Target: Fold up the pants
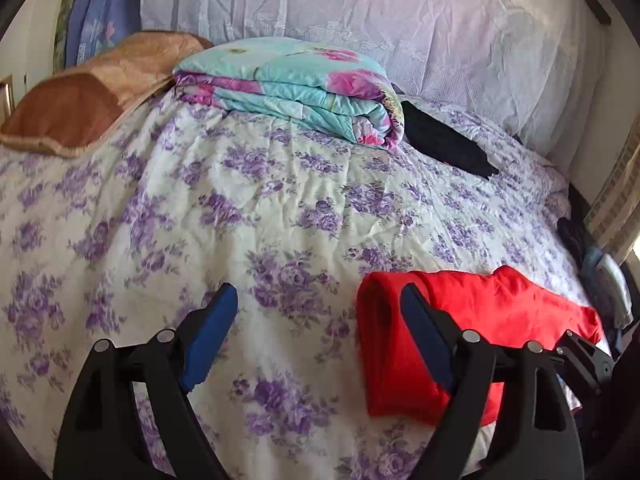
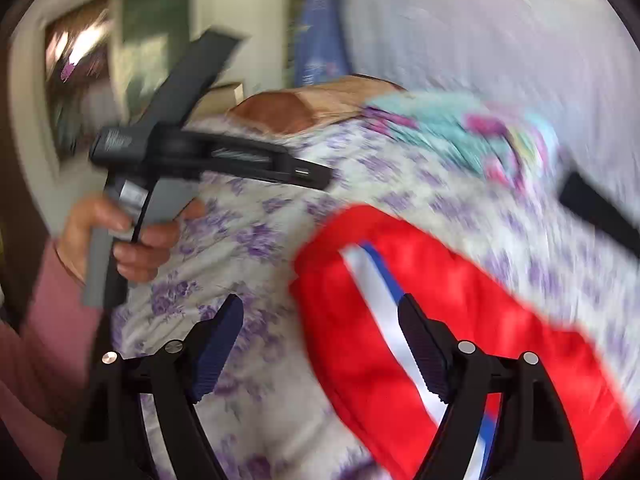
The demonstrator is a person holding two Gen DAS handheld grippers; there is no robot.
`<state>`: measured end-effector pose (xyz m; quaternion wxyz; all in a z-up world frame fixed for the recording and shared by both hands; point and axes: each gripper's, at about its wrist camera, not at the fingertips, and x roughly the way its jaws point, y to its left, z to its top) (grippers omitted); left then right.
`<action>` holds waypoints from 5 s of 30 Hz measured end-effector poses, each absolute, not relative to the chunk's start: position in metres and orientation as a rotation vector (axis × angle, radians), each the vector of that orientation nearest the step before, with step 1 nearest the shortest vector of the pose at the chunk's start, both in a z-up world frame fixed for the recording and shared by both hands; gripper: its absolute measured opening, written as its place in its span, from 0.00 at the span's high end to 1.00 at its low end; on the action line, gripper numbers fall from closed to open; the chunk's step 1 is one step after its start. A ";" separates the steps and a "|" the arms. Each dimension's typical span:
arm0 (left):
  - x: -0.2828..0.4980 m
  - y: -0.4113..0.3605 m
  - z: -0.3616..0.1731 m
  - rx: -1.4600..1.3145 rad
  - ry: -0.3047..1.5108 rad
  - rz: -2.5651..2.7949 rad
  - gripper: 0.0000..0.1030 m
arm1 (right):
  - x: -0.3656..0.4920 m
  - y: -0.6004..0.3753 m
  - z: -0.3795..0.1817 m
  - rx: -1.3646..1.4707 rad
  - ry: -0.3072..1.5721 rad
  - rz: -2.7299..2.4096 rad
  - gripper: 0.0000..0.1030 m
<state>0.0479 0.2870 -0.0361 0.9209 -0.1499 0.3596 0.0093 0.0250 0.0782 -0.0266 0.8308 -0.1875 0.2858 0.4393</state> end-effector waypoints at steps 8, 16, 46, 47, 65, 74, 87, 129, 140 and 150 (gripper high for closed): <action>0.019 0.323 -0.042 -0.310 0.735 0.049 0.20 | 0.039 0.131 -0.048 -0.732 0.552 0.791 0.60; 0.021 0.315 -0.044 -0.288 0.738 -0.140 0.20 | 0.097 0.077 -0.016 -0.092 0.812 0.943 0.79; 0.054 0.300 -0.014 -0.241 0.824 -0.082 0.17 | 0.048 0.086 -0.033 -0.293 0.769 1.033 0.44; 0.051 0.284 -0.005 -0.209 0.790 -0.123 0.15 | 0.048 0.070 -0.026 -0.243 0.757 1.004 0.42; 0.109 0.105 -0.078 0.067 0.954 -0.329 0.10 | 0.077 -0.278 -0.064 0.372 0.788 0.100 0.37; 0.085 0.076 -0.045 0.054 0.911 -0.340 0.09 | -0.031 -0.402 -0.043 0.673 0.500 -0.108 0.32; 0.097 -0.053 -0.075 -0.084 1.011 -0.569 0.04 | 0.001 -0.422 -0.081 0.741 0.645 -0.079 0.30; 0.082 -0.032 -0.070 -0.064 0.898 -0.573 0.04 | 0.013 -0.422 -0.080 0.794 0.610 -0.149 0.75; 0.068 0.096 -0.033 -0.158 0.694 -0.383 0.04 | 0.022 -0.221 0.001 -0.211 0.418 -0.112 0.75; 0.066 0.127 -0.050 -0.229 0.670 -0.397 0.04 | 0.016 -0.053 -0.084 -0.957 0.461 0.093 0.74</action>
